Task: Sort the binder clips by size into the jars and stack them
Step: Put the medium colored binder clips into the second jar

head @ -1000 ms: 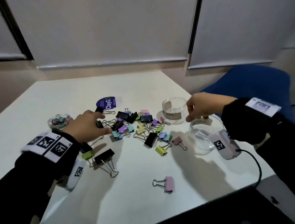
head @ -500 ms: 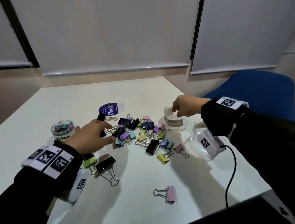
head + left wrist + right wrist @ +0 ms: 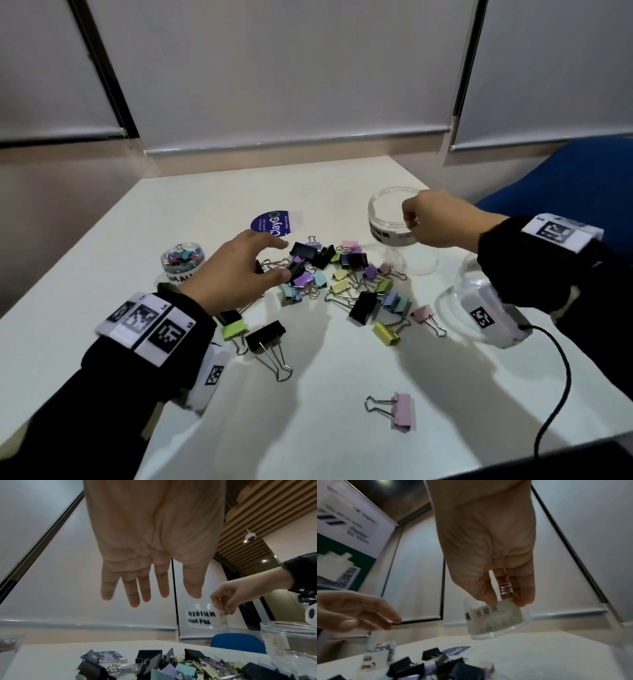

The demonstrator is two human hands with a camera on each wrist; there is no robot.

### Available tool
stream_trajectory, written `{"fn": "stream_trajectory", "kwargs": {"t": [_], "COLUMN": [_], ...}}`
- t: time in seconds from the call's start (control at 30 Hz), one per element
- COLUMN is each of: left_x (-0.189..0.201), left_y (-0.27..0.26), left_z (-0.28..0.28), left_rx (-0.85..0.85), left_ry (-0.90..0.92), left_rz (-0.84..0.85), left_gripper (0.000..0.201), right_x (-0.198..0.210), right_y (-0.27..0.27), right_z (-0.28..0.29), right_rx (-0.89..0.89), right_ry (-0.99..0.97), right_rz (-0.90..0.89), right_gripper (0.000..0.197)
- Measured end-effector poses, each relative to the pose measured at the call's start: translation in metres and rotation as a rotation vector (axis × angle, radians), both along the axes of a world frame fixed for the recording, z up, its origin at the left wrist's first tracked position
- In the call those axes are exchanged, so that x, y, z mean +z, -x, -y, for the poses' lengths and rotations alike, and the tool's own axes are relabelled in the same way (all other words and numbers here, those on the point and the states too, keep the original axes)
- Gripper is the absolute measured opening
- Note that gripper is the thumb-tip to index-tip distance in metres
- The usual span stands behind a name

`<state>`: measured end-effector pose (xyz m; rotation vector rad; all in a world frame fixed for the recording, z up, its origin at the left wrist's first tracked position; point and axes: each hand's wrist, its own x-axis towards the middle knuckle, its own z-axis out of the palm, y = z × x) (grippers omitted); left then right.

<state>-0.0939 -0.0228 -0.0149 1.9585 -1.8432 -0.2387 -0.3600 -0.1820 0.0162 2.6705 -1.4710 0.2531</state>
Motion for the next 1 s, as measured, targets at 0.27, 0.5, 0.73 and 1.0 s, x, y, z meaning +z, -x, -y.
{"fn": "stream_trajectory", "kwargs": {"t": [0.27, 0.5, 0.73, 1.0], "left_x": [0.019, 0.022, 0.014, -0.007], "left_y": [0.004, 0.000, -0.010, -0.034], "left_z": [-0.026, -0.067, -0.099, -0.130], "left_rx": [-0.098, -0.044, 0.132, 0.335], "left_ry": [0.012, 0.063, -0.074, -0.272], "left_rz": [-0.204, -0.308, -0.093, 0.017], "left_gripper": [0.113, 0.115, 0.117, 0.107], "right_x": [0.019, 0.019, 0.002, -0.018], "right_y": [-0.046, -0.100, -0.138, -0.154], "right_z": [-0.069, -0.104, -0.127, -0.129], "right_rx": [0.463, 0.683, 0.751, 0.706], "right_ry": [-0.156, -0.159, -0.281, -0.411], "right_rz": [0.130, 0.064, 0.236, -0.165], "right_gripper": [0.021, 0.024, 0.038, 0.023]}}
